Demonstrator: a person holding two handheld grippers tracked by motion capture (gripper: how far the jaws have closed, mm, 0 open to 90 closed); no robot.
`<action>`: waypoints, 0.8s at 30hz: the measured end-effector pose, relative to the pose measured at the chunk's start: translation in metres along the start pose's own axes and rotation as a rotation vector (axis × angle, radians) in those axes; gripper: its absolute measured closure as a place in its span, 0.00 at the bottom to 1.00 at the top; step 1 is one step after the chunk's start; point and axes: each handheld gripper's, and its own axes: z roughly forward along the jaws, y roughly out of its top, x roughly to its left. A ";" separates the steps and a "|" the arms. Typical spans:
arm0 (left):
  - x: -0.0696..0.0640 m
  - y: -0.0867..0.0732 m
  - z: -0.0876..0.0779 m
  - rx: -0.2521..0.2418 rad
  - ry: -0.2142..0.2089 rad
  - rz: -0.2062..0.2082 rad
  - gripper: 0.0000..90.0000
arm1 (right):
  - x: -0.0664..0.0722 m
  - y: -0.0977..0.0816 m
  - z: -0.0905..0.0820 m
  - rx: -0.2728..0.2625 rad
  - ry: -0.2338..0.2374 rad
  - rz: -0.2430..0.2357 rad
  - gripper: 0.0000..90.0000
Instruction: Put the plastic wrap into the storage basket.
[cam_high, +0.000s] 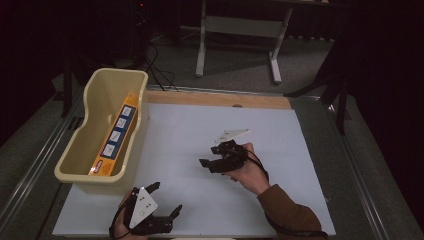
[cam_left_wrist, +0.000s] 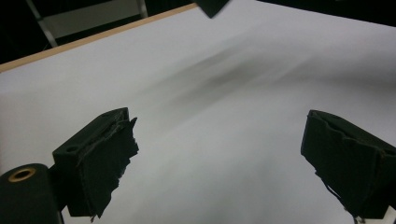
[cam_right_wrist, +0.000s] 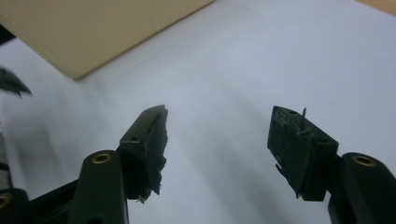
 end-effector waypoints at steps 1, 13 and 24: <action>0.000 0.000 0.000 0.000 0.001 -0.001 0.10 | -0.001 -0.004 -0.002 0.000 -0.006 -0.008 0.40; 0.005 0.000 -0.002 -0.003 0.025 -0.012 0.11 | -0.021 -0.057 -0.028 -0.059 -0.093 -0.038 0.35; 0.007 0.000 -0.001 0.004 0.031 -0.009 0.11 | -0.051 -0.112 -0.068 -0.184 -0.196 0.134 0.34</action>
